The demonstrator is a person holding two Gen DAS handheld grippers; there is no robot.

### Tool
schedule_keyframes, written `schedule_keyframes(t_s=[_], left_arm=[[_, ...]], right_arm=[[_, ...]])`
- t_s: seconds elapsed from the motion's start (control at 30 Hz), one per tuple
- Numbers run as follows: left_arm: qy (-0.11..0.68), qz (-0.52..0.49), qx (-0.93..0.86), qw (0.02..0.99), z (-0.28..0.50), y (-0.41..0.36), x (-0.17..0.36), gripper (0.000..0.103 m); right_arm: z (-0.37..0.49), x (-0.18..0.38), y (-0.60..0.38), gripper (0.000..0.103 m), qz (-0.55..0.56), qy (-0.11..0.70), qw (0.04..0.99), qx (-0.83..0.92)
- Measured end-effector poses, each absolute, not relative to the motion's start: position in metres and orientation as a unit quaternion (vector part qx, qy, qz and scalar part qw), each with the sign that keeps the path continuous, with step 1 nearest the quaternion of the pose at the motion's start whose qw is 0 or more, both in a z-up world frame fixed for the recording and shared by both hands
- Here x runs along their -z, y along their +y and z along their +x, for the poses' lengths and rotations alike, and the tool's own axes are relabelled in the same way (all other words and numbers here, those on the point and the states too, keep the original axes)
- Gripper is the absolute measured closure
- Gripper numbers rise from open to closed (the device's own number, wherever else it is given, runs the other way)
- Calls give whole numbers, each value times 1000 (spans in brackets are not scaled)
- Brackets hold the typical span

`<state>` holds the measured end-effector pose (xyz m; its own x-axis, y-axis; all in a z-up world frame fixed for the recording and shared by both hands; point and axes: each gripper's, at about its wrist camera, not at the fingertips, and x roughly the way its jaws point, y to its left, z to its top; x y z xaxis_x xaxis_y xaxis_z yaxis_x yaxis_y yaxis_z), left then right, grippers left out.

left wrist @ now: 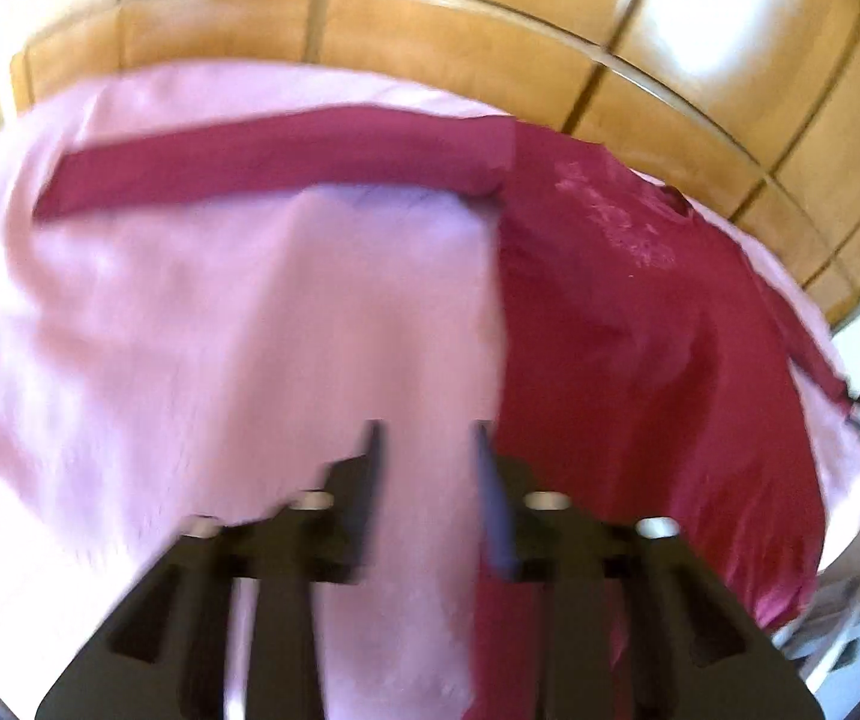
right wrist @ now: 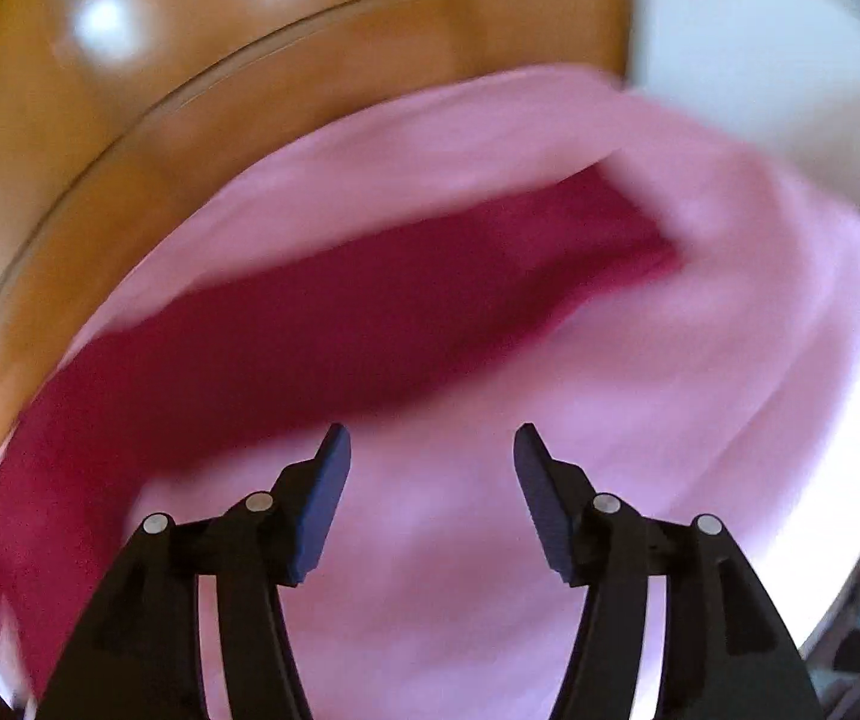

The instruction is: Fold small clothes

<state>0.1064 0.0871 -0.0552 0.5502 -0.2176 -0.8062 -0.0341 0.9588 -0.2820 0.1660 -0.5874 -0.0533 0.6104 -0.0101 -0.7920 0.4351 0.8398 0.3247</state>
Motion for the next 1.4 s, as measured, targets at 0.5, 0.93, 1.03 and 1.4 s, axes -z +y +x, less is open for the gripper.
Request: schedule_keyframes(t_s=[0.5, 0.93, 1.03, 1.4], left_arm=[[490, -212, 194, 823, 87, 83, 84, 67], [502, -150, 248, 815, 58, 76, 70, 101], [527, -155, 238, 801, 55, 73, 88, 101], [424, -108, 193, 878, 98, 62, 30, 100]], right_arm=[[65, 86, -372, 90, 183, 528, 817, -140], [34, 59, -389, 94, 110, 529, 835, -105], [35, 85, -386, 93, 105, 549, 824, -93], [71, 36, -365, 35, 69, 464, 878, -97]])
